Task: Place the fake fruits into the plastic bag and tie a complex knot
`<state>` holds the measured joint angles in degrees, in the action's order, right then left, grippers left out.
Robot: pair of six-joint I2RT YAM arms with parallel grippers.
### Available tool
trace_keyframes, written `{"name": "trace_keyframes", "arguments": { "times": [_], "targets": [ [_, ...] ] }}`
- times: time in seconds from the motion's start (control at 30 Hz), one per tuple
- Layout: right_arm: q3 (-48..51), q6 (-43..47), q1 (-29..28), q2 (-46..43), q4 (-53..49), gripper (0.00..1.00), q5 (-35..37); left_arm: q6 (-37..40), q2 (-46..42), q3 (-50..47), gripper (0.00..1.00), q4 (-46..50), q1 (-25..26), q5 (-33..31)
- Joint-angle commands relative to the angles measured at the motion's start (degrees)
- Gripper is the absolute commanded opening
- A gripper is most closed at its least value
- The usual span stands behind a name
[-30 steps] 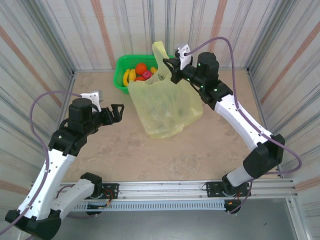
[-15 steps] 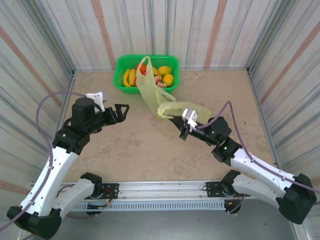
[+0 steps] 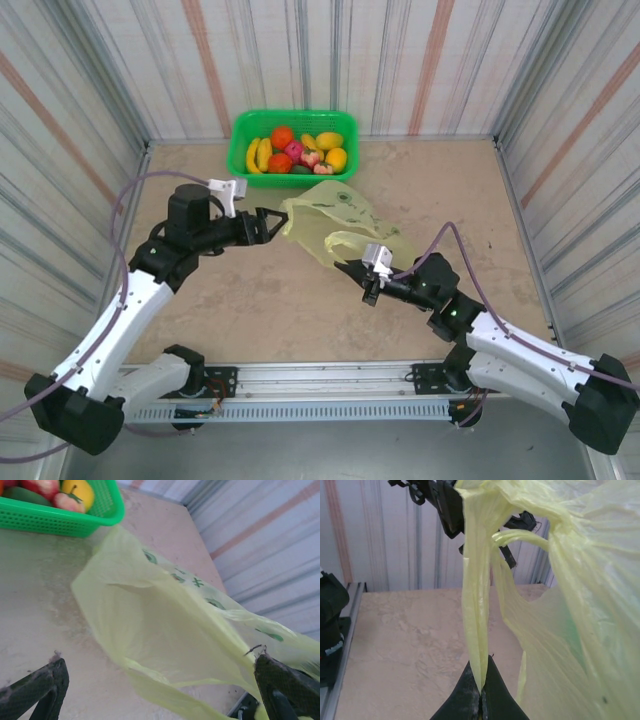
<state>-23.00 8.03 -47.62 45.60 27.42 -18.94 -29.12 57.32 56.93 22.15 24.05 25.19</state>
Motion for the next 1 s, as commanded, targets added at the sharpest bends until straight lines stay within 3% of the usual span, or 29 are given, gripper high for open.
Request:
{"name": "trace_keyframes", "arguments": {
  "times": [0.0, 0.6, 0.73, 0.87, 0.97],
  "targets": [
    [1.0, -1.9, 0.0, -1.0, 1.8, 0.0, 0.8, 2.6, -0.7, 1.6, 0.99, -0.6, 0.9, 0.4],
    [0.2, -6.5, 3.3, -2.0, 2.3, 0.0, 0.7, 10.7, -8.2, -2.7, 0.93, 8.2, 1.2, -4.1],
    [0.2, -7.5, 3.6, -1.9, 2.8, 0.0, 0.8, 10.4, -13.3, -7.0, 0.93, 4.6, 4.2, -0.9],
    [0.3, -8.3, 3.8, -1.6, 3.9, 0.0, 0.6, 12.1, -17.4, -11.0, 0.94, 3.1, 9.5, -6.6],
    [0.3, -8.8, 3.9, -1.4, 4.3, 0.0, 0.5, 12.4, -18.8, -13.1, 0.93, 1.1, 10.5, -8.2]
  ]
}}
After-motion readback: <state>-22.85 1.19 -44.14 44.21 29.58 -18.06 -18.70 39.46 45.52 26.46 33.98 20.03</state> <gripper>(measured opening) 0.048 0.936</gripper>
